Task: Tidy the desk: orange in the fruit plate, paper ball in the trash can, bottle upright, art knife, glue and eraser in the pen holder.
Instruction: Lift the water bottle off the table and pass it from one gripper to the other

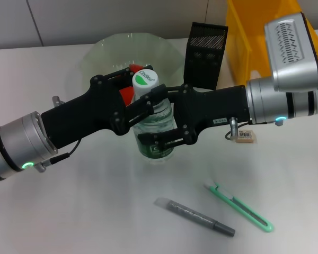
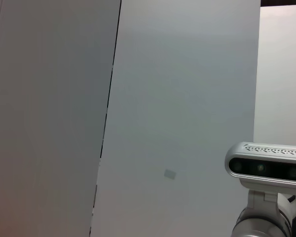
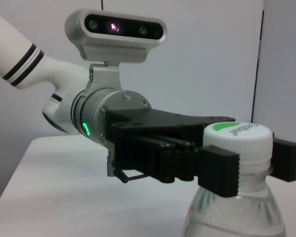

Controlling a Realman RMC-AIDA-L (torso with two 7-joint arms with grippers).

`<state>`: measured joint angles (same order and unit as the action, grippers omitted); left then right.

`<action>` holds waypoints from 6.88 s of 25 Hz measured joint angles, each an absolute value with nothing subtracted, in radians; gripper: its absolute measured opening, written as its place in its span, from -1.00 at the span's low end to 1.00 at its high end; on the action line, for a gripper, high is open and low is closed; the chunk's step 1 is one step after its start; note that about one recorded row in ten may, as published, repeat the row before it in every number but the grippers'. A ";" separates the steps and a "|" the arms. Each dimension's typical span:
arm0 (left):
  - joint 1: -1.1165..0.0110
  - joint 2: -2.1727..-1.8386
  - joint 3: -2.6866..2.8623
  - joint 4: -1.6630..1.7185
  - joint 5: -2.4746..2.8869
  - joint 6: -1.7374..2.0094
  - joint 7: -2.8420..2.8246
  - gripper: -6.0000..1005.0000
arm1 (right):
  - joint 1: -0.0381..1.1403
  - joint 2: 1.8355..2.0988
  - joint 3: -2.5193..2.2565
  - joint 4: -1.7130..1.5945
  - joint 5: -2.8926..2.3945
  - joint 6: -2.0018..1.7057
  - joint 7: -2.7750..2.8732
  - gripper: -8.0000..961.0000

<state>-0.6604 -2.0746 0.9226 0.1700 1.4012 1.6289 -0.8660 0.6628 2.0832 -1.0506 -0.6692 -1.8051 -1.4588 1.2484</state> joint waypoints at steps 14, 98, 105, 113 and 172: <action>-0.664 -2.075 0.937 0.205 1.400 1.612 -0.894 -0.13 | 0.660 2.083 -1.046 -0.679 -1.792 -1.455 1.281 0.57; -0.667 -2.076 0.937 0.207 1.398 1.610 -0.896 -0.12 | 0.618 2.083 -1.054 -0.789 -1.738 -1.490 1.348 0.49; -0.667 -2.076 0.937 0.210 1.399 1.610 -0.903 -0.12 | 0.618 2.083 -1.054 -0.800 -1.738 -1.495 1.363 0.49; -0.658 -2.073 0.962 0.254 1.401 1.617 -0.932 -0.12 | 0.619 2.079 -1.058 -0.823 -1.745 -1.506 1.427 0.47; -0.652 -2.069 1.041 0.335 1.401 1.609 -1.012 -0.12 | 0.559 2.077 -1.158 -1.073 -1.854 -1.521 1.597 0.43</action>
